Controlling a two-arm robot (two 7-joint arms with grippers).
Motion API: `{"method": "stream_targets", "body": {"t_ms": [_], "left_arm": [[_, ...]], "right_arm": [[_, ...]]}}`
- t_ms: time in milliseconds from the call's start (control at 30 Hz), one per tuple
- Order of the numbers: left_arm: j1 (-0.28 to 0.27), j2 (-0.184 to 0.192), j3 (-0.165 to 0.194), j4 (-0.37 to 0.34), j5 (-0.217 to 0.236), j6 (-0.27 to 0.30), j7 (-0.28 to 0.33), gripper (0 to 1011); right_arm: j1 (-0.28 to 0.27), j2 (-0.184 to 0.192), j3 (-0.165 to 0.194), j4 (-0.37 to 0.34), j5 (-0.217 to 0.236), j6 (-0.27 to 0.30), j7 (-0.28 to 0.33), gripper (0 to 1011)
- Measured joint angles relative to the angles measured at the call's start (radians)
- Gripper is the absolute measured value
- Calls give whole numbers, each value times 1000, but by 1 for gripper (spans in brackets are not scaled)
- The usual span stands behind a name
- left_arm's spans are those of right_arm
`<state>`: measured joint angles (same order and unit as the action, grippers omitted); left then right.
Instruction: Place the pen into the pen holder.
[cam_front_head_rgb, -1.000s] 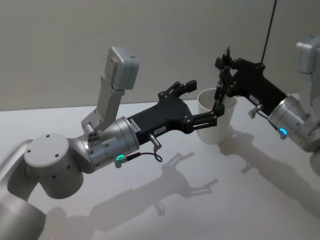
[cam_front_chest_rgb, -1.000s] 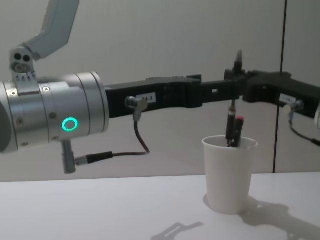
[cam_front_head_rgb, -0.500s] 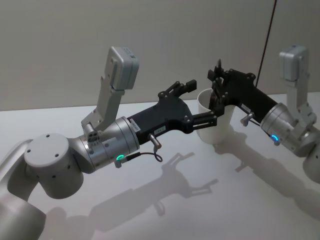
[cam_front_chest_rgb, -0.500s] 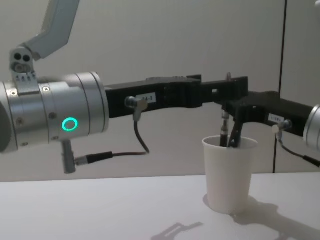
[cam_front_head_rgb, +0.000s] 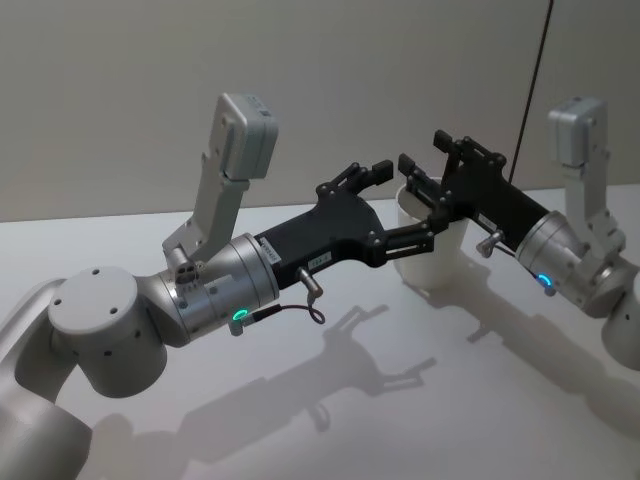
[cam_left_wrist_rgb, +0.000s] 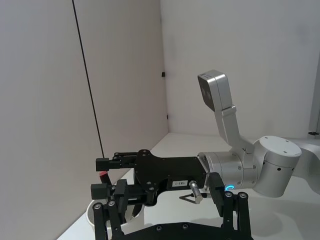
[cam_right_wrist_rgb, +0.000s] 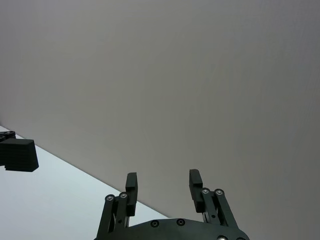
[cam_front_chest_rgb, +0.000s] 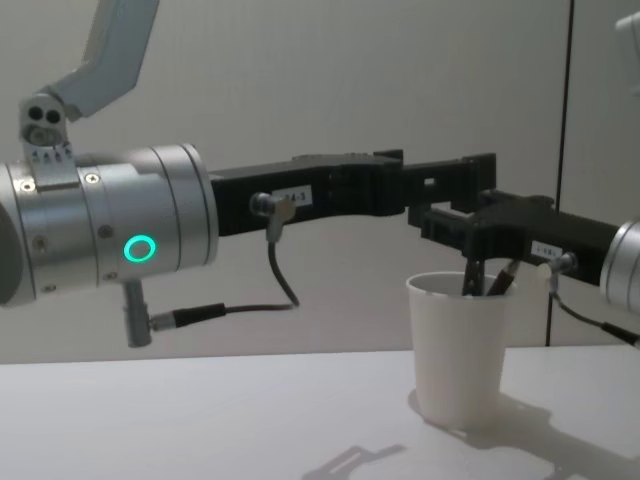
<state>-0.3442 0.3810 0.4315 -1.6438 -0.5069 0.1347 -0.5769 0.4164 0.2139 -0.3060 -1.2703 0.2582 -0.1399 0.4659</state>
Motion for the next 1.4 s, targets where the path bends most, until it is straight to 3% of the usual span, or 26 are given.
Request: {"method": "stream_targets", "body": {"t_ms": [300,467,1133,1400], "left_arm": [[0,0,0,0,0,0,0,1001],[0,0,0,0,0,0,0,1001],[0,0,0,0,0,0,0,1001],[3,0,1,0,9,-4,18,1001]], "right_arm": [[-1,1,0,-2,3,1,0,859],[-11,9,6,-31,27,1,1,1002],[-102,83,53,-205,117,29,-63,1001],[-115,88,56,-221,120,35,-75,1002]]}}
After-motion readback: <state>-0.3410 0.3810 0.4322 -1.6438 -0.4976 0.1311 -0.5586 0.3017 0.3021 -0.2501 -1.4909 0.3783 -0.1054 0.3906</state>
